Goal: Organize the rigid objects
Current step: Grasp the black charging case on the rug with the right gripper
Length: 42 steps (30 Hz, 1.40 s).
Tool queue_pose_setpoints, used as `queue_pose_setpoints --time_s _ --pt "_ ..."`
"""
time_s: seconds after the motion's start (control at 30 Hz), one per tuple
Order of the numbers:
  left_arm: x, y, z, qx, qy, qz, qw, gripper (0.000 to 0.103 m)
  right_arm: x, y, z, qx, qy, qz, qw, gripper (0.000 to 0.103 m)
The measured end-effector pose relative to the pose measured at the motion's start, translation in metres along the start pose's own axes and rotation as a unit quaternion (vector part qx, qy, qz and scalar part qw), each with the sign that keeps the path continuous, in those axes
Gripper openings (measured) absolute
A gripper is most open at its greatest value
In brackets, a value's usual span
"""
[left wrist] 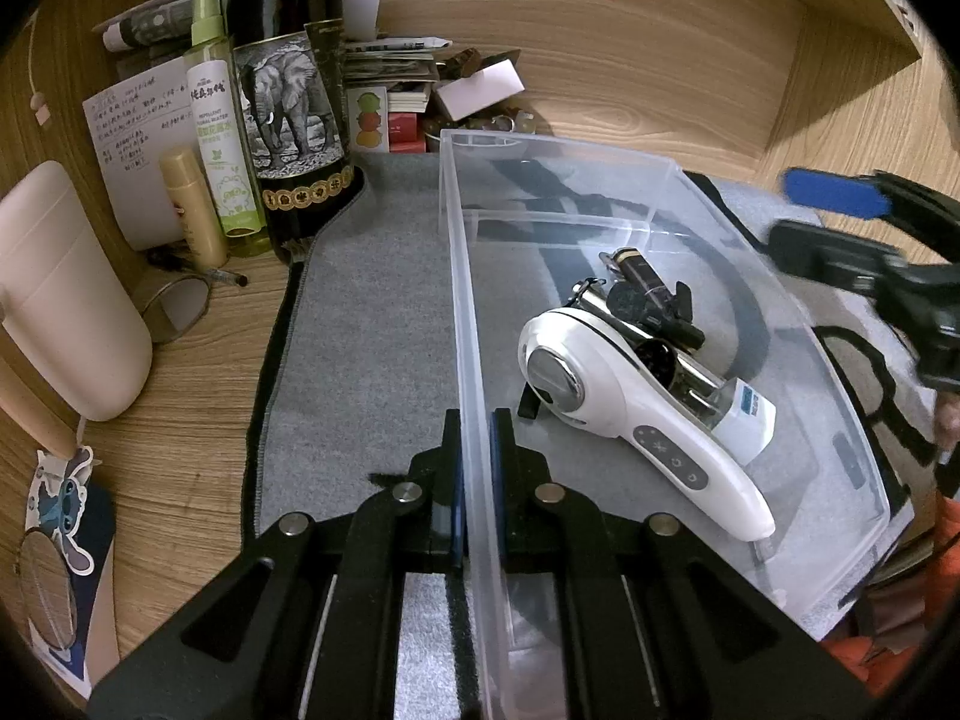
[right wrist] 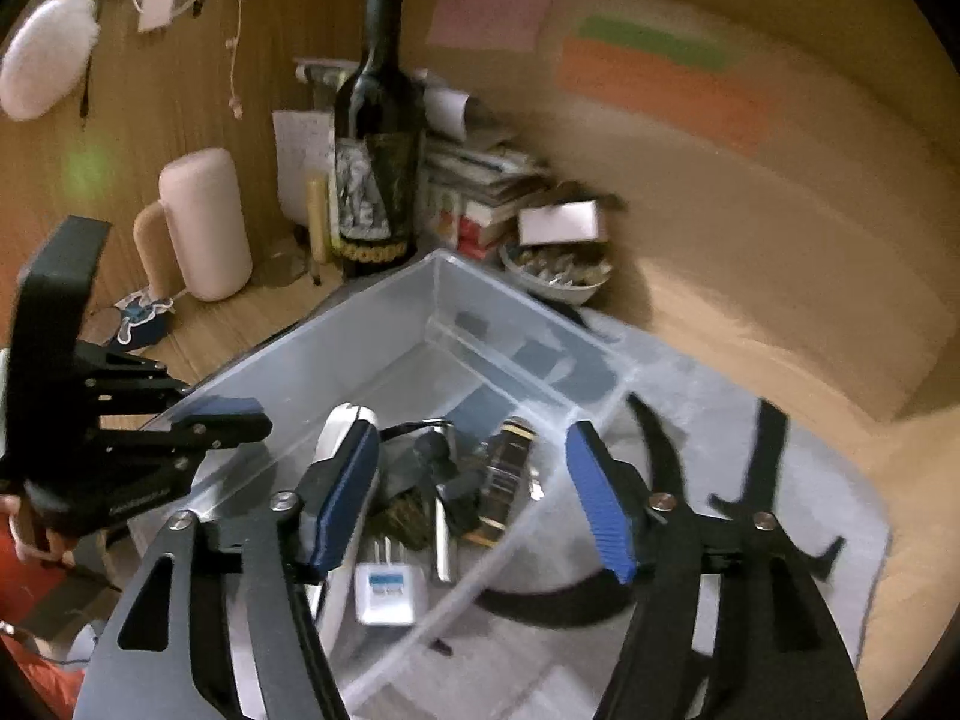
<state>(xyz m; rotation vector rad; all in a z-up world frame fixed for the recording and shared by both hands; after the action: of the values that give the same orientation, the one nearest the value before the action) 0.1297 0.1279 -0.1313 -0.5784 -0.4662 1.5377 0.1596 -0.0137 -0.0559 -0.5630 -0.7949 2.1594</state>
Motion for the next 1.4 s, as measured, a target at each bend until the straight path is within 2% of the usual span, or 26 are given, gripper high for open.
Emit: queue_pose_setpoints --time_s 0.27,0.57,0.8,1.1,1.33,1.4 --pt "0.000 0.000 0.000 0.000 -0.001 -0.001 1.0000 0.006 -0.027 0.027 0.043 -0.015 0.051 -0.030 0.998 0.066" --pt "0.000 0.000 0.000 0.000 -0.002 -0.002 1.0000 0.006 -0.054 0.080 0.059 0.028 0.088 -0.087 0.992 0.066" --pt "-0.001 0.000 0.000 0.001 -0.003 -0.004 1.0000 0.006 -0.054 0.126 0.049 0.076 0.071 -0.138 0.985 0.066" --pt "-0.001 0.000 0.001 0.001 -0.004 -0.005 1.0000 0.006 -0.044 0.159 0.028 0.115 0.036 -0.169 0.978 0.066" --pt "-0.001 0.000 0.001 0.000 -0.004 -0.005 1.0000 0.006 -0.048 0.161 0.028 0.099 0.052 -0.161 0.980 0.024" --pt "-0.001 0.000 0.001 0.000 -0.004 -0.006 1.0000 0.006 -0.052 0.160 0.029 0.100 0.049 -0.168 0.979 0.024"
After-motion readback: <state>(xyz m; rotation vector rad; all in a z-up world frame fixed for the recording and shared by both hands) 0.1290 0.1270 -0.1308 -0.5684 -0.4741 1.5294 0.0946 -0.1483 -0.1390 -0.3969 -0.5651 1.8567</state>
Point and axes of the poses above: each gripper's, at about its wrist camera, not at the fingertips, and z roughly against the way its jaws point, x to its left, y to its underside, the point moved 2 cm from there along -z, roughly the way its jaws point, and after that the axes turned 3 degrees about x, right-handed, at the moved point
